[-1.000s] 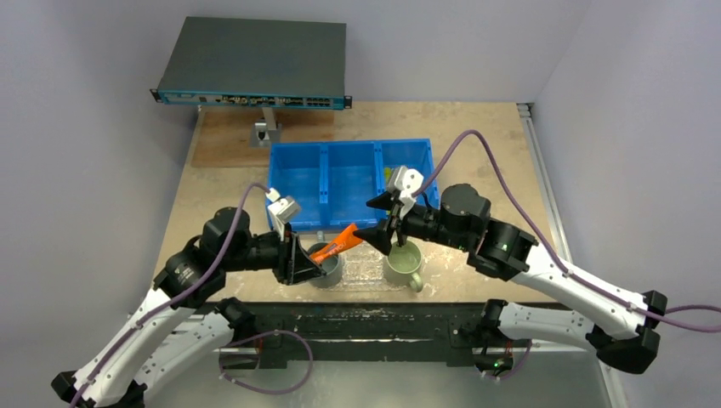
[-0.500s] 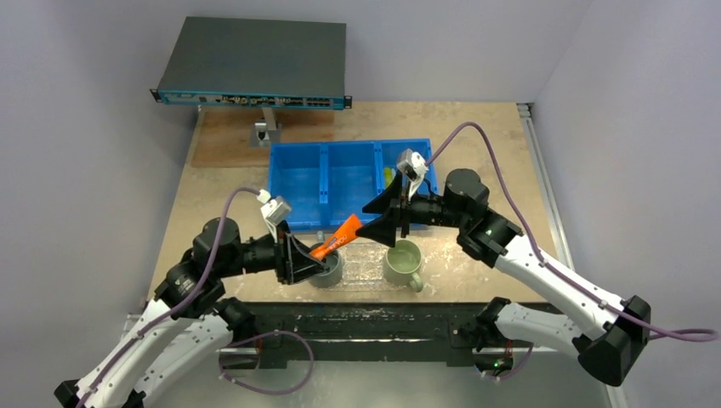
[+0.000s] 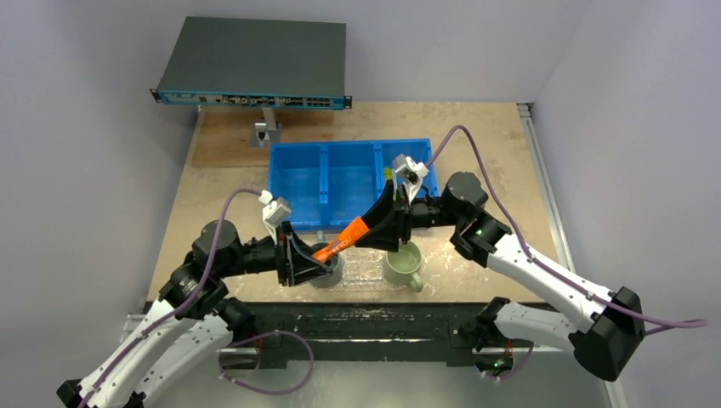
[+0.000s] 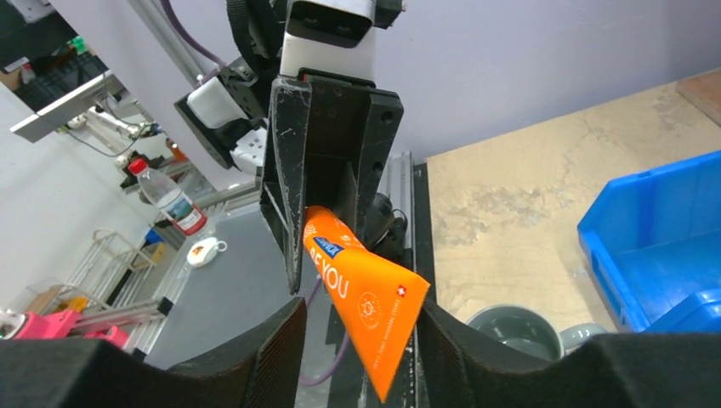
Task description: Prepare toiletry sets of a toothbrush and toothpaste on the tray
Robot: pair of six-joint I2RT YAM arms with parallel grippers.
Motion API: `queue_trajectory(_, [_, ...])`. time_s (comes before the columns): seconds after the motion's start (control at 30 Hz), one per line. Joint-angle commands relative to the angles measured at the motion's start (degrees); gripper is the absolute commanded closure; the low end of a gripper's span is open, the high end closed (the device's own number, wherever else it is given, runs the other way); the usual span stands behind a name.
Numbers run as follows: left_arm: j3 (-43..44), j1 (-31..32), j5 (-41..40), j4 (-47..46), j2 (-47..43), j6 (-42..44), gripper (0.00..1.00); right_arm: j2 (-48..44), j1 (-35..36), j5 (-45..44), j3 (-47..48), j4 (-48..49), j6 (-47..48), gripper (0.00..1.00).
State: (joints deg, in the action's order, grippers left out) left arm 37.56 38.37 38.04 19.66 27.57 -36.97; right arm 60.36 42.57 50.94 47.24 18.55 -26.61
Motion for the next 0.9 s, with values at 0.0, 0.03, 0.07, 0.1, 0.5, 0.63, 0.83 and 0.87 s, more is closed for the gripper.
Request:
queue_trajectory(0.0, [-0.2,0.1,2.3,-5.8,-0.6,-0.7,1.00,0.6,-0.2,2.8,0.8,3.3,-2.1,0.51])
queue_trajectory(0.03, [-0.3,0.1,2.4,-5.8,-0.6,-0.7,1.00,0.7,-0.3,3.0,0.9,3.4,-2.2,0.54])
queue_trajectory(0.07, [-0.3,0.1,2.6,-5.8,-0.6,-0.6,1.00,0.8,-0.3,3.0,1.0,3.5,-2.3,0.56])
queue_trajectory(0.1, [-0.3,0.1,2.8,-5.8,-0.5,-0.6,1.00,0.8,-0.2,3.2,1.1,3.7,-2.5,0.58])
queue_trajectory(0.5, [-0.8,0.1,4.4,-5.5,-0.8,0.0,1.00,0.9,-0.2,4.7,0.6,6.8,-5.6,0.65])
queue_trajectory(0.63, [-0.7,0.1,4.4,-5.5,-1.0,0.1,1.00,1.2,-0.1,5.0,0.3,6.8,-5.8,0.74])
queue_trajectory(0.83, [-0.3,0.2,3.9,-4.8,-0.4,0.1,1.00,1.3,0.6,6.4,-0.2,7.4,-6.1,1.00])
queue_trajectory(0.87, [-0.1,0.1,3.5,-4.4,-0.2,0.1,1.00,1.3,0.8,6.3,-0.3,7.5,-6.2,1.00])
